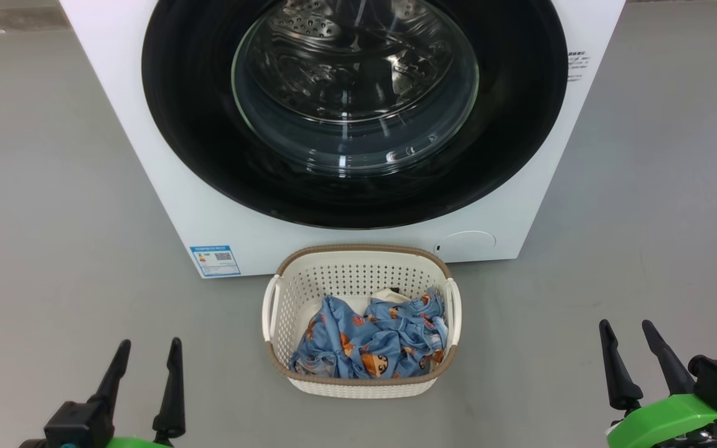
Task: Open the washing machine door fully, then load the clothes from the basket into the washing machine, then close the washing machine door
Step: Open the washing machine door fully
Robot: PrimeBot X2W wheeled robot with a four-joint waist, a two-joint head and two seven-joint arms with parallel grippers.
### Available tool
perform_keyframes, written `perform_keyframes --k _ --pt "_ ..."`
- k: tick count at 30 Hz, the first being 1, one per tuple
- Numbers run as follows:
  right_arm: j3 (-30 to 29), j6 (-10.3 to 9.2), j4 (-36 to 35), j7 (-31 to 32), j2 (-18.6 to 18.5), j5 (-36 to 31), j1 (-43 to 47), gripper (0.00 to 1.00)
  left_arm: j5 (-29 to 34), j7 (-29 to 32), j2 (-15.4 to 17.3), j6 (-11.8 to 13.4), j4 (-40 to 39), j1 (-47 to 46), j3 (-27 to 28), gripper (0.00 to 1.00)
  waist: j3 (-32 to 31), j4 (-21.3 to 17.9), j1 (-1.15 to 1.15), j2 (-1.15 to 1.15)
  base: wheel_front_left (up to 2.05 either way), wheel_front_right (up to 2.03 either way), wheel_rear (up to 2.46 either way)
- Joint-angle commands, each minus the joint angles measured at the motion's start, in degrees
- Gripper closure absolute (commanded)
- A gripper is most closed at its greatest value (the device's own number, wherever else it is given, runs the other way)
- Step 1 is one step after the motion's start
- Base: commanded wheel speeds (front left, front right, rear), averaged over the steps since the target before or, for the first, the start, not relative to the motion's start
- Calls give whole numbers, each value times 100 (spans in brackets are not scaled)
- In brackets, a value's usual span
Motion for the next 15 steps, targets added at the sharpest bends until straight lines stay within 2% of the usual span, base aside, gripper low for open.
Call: perform_keyframes --k 1,6,15 --pt "103 9 -142 -70 -68 -88 -45 0 -32 -38 93 -13 -127 -177 170 0 -8 0 0 0 67 67 -134" --pt "78 9 -151 -70 -65 -85 -31 0 -55 -38 86 -13 -131 -156 172 0 -36 3 0 0 91 91 -181" --pt "101 9 -172 -70 -25 -99 -15 0 -103 -38 89 -13 -136 -143 167 0 -36 12 0 0 122 122 -244"
